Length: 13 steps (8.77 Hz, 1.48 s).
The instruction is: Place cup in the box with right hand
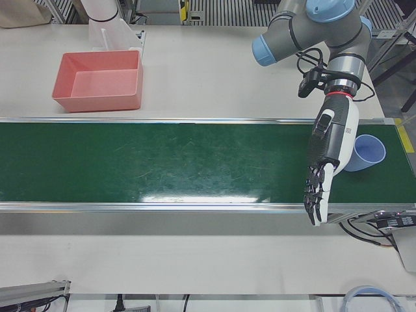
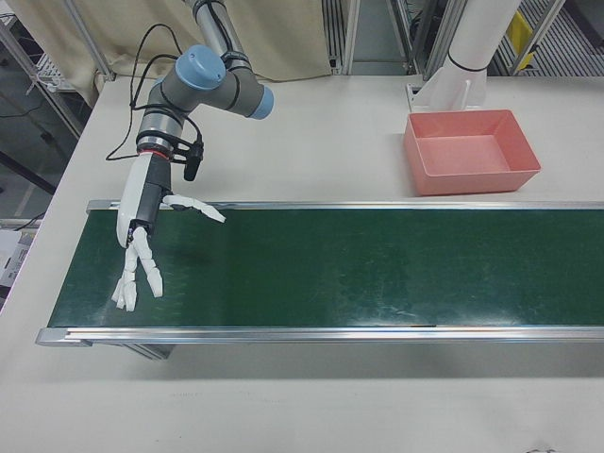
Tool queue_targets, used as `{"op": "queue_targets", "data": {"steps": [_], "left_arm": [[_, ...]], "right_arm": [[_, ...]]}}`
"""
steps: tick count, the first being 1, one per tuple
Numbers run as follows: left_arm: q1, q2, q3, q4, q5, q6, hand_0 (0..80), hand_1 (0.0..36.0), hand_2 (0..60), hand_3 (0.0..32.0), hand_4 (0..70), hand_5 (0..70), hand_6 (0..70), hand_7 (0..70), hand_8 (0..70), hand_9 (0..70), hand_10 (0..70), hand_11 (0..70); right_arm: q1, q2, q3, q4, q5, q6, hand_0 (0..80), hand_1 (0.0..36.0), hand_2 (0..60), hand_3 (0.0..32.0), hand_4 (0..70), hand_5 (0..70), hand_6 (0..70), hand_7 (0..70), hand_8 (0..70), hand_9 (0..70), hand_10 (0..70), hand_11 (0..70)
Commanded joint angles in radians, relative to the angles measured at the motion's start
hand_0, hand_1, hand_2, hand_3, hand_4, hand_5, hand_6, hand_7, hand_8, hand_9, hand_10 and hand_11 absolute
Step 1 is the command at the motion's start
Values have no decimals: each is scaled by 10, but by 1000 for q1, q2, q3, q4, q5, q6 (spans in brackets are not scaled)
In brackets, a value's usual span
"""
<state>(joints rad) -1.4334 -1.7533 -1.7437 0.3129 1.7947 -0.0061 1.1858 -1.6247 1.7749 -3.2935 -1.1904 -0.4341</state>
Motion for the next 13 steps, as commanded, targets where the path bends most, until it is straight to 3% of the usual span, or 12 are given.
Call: {"op": "queue_targets", "data": {"steps": [1,2,3,4,8,11,12,13], "left_arm": [[1,0,0,0,0,0,0,0,0,0,0,0,0,0,0,0,0,0],[1,0,0,0,0,0,0,0,0,0,0,0,0,0,0,0,0,0],[-1,0,0,0,0,0,0,0,0,0,0,0,0,0,0,0,0,0],[1,0,0,0,0,0,0,0,0,0,0,0,0,0,0,0,0,0],[-1,2,1,0,0,0,0,0,0,0,0,0,0,0,0,0,0,0],[1,2,3,0,0,0,0,0,0,0,0,0,0,0,0,0,0,0],[-1,2,-2,0,0,0,0,0,0,0,0,0,0,0,0,0,0,0],[-2,2,-5,2,0,0,0,0,0,0,0,0,0,0,0,0,0,0]], "right_arm": [[3,5,0,3,2,2,447,152,162,0,0,42,36,115,18,38,0,0],[3,5,0,3,2,0,378,102,107,0,0,29,32,105,14,34,0,0],[-2,8,0,3,3,0,216,56,84,0,0,15,26,97,7,26,0,0],[-5,8,4,3,5,0,189,52,88,0,0,12,26,100,4,27,0,0],[50,55,8,0,-47,-1,218,58,86,0,0,14,20,74,5,6,0,0],[78,74,-40,0,-48,-12,221,68,125,0,0,18,33,132,17,48,0,0],[80,115,-60,0,-49,-5,211,71,145,0,0,18,32,121,19,50,0,0],[81,118,-34,2,-57,6,238,83,170,0,0,22,29,92,21,46,0,0]]}}
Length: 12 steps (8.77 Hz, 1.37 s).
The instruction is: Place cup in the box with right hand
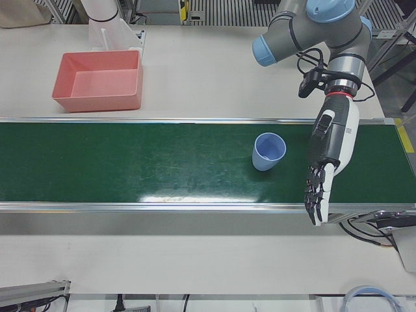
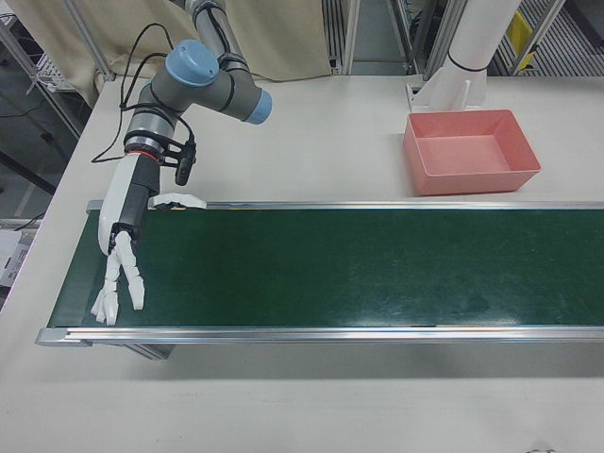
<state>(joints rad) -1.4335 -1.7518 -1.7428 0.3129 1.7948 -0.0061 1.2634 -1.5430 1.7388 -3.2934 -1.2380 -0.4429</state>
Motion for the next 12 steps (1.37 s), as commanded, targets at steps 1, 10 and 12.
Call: {"op": "queue_targets", "data": {"steps": [1,10,12], "left_arm": [[-2,0,-7,3,0,0,0,0,0,0,0,0,0,0,0,0,0,0],[-1,0,-3,0,0,0,0,0,0,0,0,0,0,0,0,0,0,0],[-1,0,-3,0,0,0,0,0,0,0,0,0,0,0,0,0,0,0]], "right_arm": [[2,35,17,0,-15,19,430,139,142,0,0,41,29,65,25,42,0,0],[-59,-41,83,6,-38,26,459,157,128,0,0,44,1,0,8,0,0,0],[-78,-35,68,6,-38,24,459,157,127,0,0,44,1,0,7,0,0,0]]}}
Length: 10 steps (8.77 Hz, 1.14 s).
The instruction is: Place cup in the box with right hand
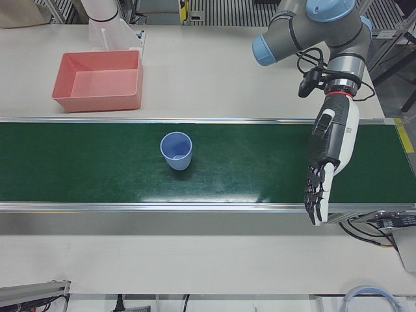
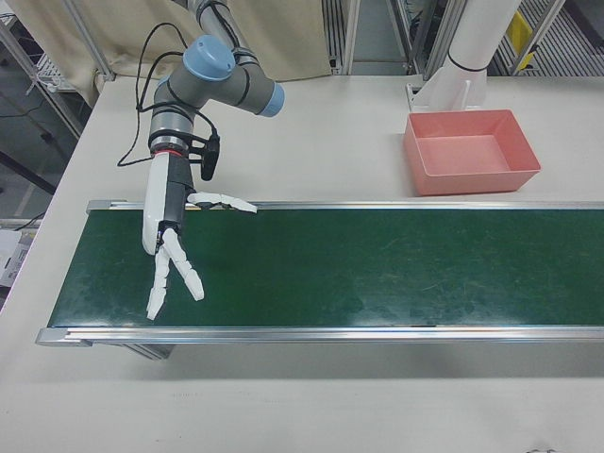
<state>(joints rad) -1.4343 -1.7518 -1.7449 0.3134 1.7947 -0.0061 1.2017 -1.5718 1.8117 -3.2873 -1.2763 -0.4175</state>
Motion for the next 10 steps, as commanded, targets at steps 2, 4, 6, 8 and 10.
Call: {"op": "queue_targets", "data": {"steps": [2,4,6,8,10], "left_arm": [[0,0,2,0,0,0,0,0,0,0,0,0,0,0,0,0,0,0],[0,0,1,0,0,0,0,0,0,0,0,0,0,0,0,0,0,0],[0,0,1,0,0,0,0,0,0,0,0,0,0,0,0,0,0,0],[0,0,2,0,0,0,0,0,0,0,0,0,0,0,0,0,0,0],[0,0,4,0,0,0,0,0,0,0,0,0,0,0,0,0,0,0]], "right_arm": [[-17,-5,-5,0,0,2,457,153,122,0,0,43,5,0,8,0,0,0],[-17,-4,-5,0,0,3,457,151,121,0,0,42,6,0,8,0,0,0],[-11,-2,0,0,0,3,444,143,122,0,0,40,9,0,11,0,0,0],[-14,-16,5,0,0,9,437,141,131,0,0,39,11,0,10,0,0,0],[-19,-40,3,1,0,9,434,139,131,0,0,38,11,0,11,0,0,0]]}}
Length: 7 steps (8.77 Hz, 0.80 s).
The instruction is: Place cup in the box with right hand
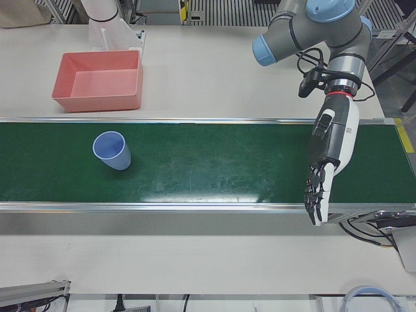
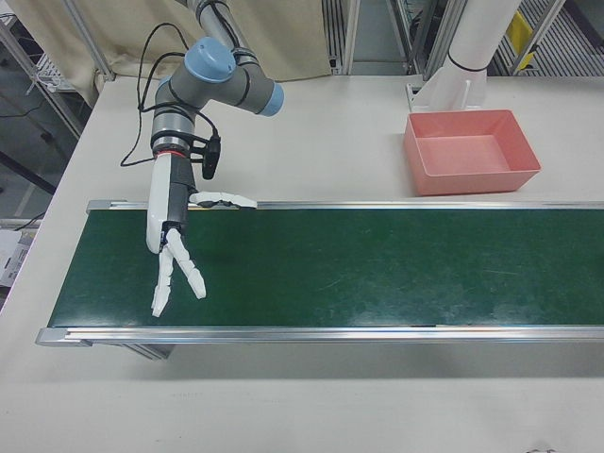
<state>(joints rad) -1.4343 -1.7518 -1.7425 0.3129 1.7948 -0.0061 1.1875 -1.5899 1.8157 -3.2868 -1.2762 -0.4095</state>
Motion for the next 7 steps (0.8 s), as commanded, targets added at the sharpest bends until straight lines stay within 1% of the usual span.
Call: {"op": "queue_targets", "data": {"steps": [1,4,7], "left_arm": [[0,0,1,0,0,0,0,0,0,0,0,0,0,0,0,0,0,0],[0,0,1,0,0,0,0,0,0,0,0,0,0,0,0,0,0,0],[0,0,1,0,0,0,0,0,0,0,0,0,0,0,0,0,0,0]], "right_arm": [[-12,-22,-1,1,0,1,431,138,132,0,0,38,10,0,11,0,0,0],[-28,-21,-12,1,0,1,412,129,139,0,0,35,9,0,11,2,0,0],[-48,-13,-41,3,5,1,411,129,142,0,0,35,11,0,12,3,0,0]]}}
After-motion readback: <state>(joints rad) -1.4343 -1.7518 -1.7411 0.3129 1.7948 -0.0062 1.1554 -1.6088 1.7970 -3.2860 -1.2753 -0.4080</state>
